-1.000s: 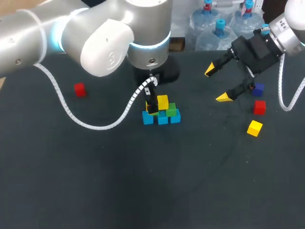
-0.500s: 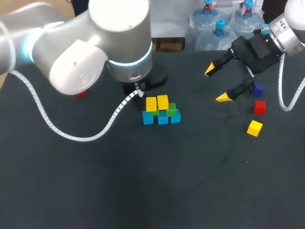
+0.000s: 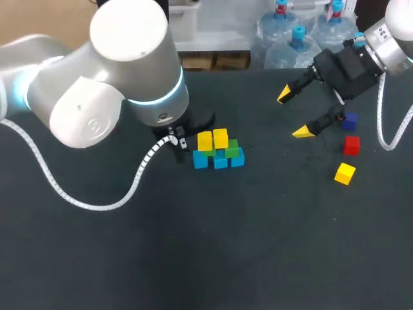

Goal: Place the blue cubes, place green cubes on the blue cubes, place the yellow cubes on the green cubes, then place the red cubes on the yellow cubes, and place purple cube on the red cubes.

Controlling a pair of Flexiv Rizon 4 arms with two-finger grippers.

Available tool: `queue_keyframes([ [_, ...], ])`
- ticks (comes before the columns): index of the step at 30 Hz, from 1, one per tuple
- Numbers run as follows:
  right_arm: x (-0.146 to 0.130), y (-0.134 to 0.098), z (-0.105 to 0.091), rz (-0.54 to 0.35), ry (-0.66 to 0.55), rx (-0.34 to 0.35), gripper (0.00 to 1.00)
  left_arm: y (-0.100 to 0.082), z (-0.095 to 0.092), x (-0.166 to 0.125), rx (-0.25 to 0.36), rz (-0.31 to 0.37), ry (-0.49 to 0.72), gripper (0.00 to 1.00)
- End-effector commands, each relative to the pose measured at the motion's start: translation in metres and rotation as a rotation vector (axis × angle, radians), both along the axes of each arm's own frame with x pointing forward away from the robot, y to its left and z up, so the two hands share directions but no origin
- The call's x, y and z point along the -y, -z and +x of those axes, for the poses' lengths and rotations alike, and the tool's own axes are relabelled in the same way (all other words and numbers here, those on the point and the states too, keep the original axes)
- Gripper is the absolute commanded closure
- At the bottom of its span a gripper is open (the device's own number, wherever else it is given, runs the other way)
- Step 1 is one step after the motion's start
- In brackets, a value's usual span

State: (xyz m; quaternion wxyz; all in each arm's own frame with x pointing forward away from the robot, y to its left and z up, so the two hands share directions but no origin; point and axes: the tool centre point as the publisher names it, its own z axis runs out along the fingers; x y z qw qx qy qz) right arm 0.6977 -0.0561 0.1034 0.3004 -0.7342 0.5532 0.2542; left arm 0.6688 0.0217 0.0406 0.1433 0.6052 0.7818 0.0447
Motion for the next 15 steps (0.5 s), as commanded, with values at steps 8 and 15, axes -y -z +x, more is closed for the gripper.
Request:
queue_keyframes([
  [8, 0.000, 0.000, 0.000, 0.001, 0.000, 0.001, 0.00, 0.014, 0.002, -0.004, -0.010, -0.019, -0.004, 1.00],
  [15, 0.000, 0.000, 0.000, 0.001, 0.000, 0.001, 0.00, 0.009, -0.007, -0.016, 0.011, -0.009, -0.035, 1.00],
])
